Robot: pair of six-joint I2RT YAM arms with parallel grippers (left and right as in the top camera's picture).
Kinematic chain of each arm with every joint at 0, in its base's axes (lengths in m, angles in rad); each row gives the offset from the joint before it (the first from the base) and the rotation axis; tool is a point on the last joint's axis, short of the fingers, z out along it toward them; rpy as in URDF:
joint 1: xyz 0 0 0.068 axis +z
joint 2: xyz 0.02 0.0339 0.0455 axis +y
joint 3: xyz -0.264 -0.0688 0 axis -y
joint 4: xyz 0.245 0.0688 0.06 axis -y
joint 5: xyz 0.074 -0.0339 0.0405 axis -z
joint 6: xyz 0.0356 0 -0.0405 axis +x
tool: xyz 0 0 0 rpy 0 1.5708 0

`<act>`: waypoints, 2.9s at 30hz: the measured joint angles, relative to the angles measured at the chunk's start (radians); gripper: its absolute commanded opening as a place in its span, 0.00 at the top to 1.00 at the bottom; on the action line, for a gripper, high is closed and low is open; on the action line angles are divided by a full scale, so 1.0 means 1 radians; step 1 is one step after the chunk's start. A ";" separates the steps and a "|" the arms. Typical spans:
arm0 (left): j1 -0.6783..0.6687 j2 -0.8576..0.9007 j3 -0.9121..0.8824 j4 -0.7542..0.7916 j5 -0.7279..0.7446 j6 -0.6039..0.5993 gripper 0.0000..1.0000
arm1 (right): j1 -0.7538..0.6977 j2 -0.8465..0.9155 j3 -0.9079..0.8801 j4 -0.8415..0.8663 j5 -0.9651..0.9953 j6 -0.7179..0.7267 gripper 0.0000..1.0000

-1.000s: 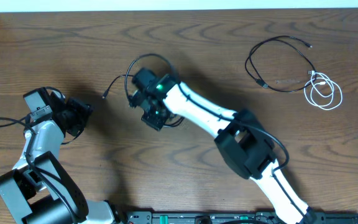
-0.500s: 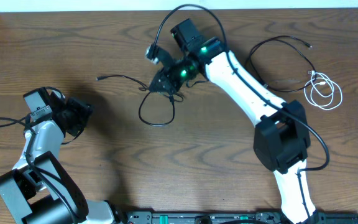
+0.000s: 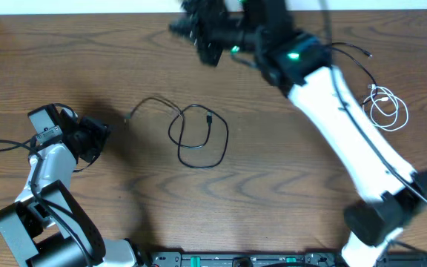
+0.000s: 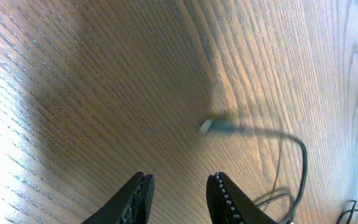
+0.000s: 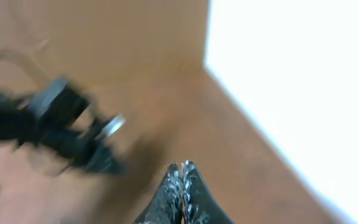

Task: Untangle cables

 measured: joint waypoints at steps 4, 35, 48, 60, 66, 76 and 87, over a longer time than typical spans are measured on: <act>0.000 0.000 0.000 0.000 0.000 0.000 0.66 | -0.045 -0.082 0.010 0.051 0.119 -0.011 0.99; 0.000 0.000 0.000 -0.005 0.000 0.000 0.66 | 0.126 0.243 0.013 -0.829 0.090 -0.171 0.36; -0.005 0.000 0.000 -0.007 0.000 0.000 0.66 | 0.135 0.458 0.013 -0.875 -0.071 -0.233 0.36; -0.047 0.000 0.000 -0.001 0.000 0.000 0.66 | 0.136 0.598 0.013 -0.865 -0.139 -0.283 0.37; -0.047 0.000 0.000 -0.001 0.000 0.000 0.66 | 0.143 0.605 0.005 -0.855 -0.169 -0.290 0.37; -0.047 0.000 0.000 -0.001 0.000 0.000 0.66 | 0.198 0.605 -0.011 -0.849 -0.204 -0.293 0.43; -0.047 0.000 0.000 -0.001 0.000 0.000 0.66 | 0.196 0.640 -0.017 -0.838 -0.245 -0.277 0.79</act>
